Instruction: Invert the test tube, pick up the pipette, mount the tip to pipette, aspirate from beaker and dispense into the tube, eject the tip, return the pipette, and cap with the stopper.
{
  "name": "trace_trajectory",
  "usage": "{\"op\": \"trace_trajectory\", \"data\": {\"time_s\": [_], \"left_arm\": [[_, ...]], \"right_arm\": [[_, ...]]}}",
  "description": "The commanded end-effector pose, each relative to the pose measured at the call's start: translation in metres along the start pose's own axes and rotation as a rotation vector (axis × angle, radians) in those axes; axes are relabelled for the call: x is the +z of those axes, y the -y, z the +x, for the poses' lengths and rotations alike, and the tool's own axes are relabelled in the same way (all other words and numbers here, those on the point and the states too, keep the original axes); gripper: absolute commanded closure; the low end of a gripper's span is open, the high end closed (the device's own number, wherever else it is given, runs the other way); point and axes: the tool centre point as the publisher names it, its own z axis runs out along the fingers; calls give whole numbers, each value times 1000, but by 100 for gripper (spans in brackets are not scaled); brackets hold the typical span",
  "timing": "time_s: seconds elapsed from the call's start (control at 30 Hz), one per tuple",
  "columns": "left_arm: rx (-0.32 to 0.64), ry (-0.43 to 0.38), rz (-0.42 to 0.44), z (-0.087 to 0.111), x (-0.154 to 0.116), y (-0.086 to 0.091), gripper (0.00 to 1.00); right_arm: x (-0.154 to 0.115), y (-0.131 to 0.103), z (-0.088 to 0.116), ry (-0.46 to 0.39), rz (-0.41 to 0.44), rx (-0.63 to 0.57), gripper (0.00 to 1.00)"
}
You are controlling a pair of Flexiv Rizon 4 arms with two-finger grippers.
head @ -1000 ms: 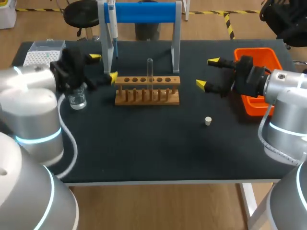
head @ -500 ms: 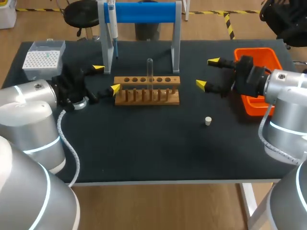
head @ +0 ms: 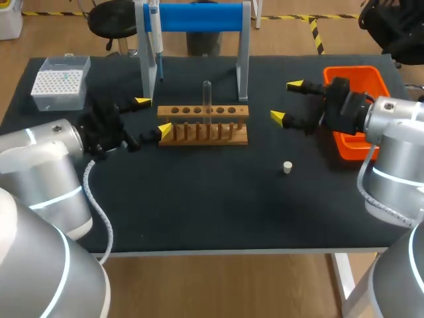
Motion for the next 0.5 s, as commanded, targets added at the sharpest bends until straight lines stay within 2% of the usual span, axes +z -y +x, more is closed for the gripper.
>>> {"op": "trace_trajectory", "data": {"time_s": [0.03, 0.13, 0.27, 0.5], "left_arm": [[1, 1, 2, 1, -1, 0, 0], [1, 1, 2, 1, -1, 0, 0], [1, 1, 2, 1, -1, 0, 0], [1, 1, 2, 1, -1, 0, 0]], "right_arm": [[1, 0, 1, 6, 1, 0, 0], [1, 0, 1, 6, 1, 0, 0], [13, -4, -2, -103, -25, 6, 0], [41, -20, -2, -354, -122, -14, 0]]}}
